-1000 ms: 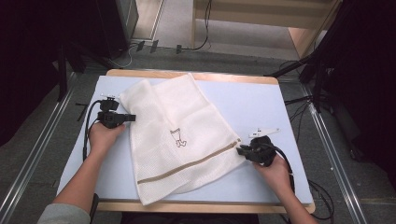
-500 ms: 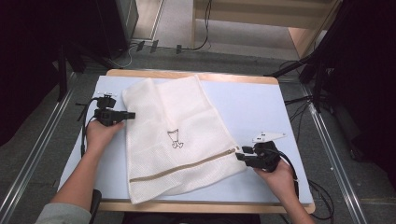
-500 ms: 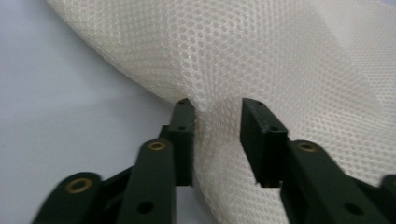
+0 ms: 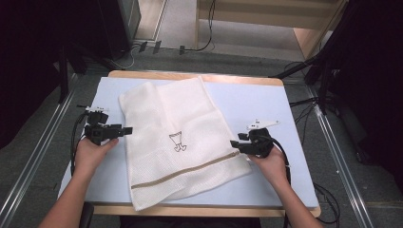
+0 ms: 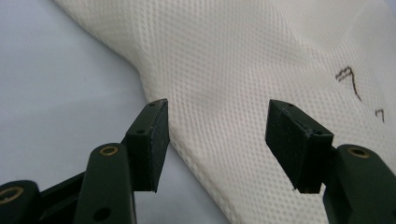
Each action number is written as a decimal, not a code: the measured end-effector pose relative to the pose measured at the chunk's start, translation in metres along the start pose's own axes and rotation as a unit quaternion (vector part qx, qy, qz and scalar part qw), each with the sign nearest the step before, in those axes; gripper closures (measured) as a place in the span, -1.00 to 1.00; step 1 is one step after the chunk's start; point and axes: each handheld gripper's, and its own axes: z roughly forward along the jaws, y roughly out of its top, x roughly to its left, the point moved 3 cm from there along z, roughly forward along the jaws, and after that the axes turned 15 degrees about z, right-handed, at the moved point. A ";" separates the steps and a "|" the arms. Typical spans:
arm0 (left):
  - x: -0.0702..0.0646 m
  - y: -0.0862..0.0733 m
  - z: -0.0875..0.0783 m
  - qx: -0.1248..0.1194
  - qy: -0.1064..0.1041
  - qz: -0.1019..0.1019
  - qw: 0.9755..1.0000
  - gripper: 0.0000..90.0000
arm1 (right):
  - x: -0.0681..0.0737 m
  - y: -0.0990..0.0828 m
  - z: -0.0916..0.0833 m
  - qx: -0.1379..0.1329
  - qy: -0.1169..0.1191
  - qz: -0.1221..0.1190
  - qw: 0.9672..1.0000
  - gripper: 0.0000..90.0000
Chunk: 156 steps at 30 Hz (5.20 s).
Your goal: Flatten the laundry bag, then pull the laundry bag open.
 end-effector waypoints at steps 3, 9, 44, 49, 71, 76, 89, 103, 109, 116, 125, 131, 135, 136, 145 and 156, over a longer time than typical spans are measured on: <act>-0.009 -0.012 -0.003 0.011 0.003 0.000 1.000 -0.10 | -0.004 0.009 0.009 0.004 0.001 0.011 1.000 0.16; -0.018 -0.028 -0.005 0.026 0.006 -0.013 1.000 -0.08 | -0.010 0.025 0.036 0.012 -0.011 0.006 1.000 0.13; -0.010 0.006 0.037 0.029 -0.018 0.001 0.999 0.93 | -0.023 0.012 0.027 0.029 -0.047 0.048 0.997 0.89; -0.003 0.021 0.051 0.031 -0.016 0.011 0.999 0.93 | -0.025 0.009 0.028 0.024 -0.056 0.049 0.997 0.88; 0.009 0.029 0.055 0.020 -0.033 0.005 0.999 0.23 | -0.042 0.024 0.029 0.017 -0.038 0.083 0.996 0.46; 0.001 0.029 0.046 0.019 -0.037 0.026 0.999 0.00 | -0.037 0.023 0.021 0.007 -0.028 0.076 0.997 0.45; -0.021 0.037 0.028 -0.006 -0.050 0.059 0.997 -0.18 | -0.023 0.010 -0.001 0.003 -0.010 0.051 0.999 0.41; -0.051 0.041 0.023 -0.008 -0.072 0.087 0.994 -0.25 | -0.013 -0.008 -0.010 0.035 -0.005 0.048 0.998 0.74; -0.066 0.047 0.026 -0.012 -0.082 0.106 0.991 -0.24 | -0.013 -0.017 -0.006 0.061 -0.001 0.043 0.997 0.97; -0.076 0.052 0.030 -0.011 -0.091 0.119 0.989 -0.24 | -0.019 -0.023 -0.005 0.071 0.000 0.056 0.996 1.00; -0.090 0.056 0.036 -0.006 -0.106 0.134 0.985 -0.20 | -0.017 -0.028 -0.008 0.078 0.015 0.062 0.995 1.00; -0.099 0.060 0.042 -0.004 -0.118 0.146 0.982 -0.15 | -0.009 -0.029 -0.009 0.075 0.019 0.053 0.996 1.00; -0.105 0.060 0.045 -0.003 -0.120 0.159 0.980 -0.03 | -0.006 -0.029 -0.007 0.072 0.017 0.050 0.996 1.00; -0.107 0.060 0.046 -0.002 -0.120 0.165 0.979 -0.03 | -0.005 -0.028 -0.006 0.070 0.019 0.050 0.996 1.00; -0.126 0.063 0.052 -0.004 -0.141 0.178 0.974 0.19 | 0.003 -0.025 -0.005 0.052 0.019 0.028 0.998 1.00; -0.145 0.066 0.060 -0.001 -0.166 0.174 0.971 0.29 | -0.013 -0.030 -0.010 0.058 0.007 0.036 0.998 1.00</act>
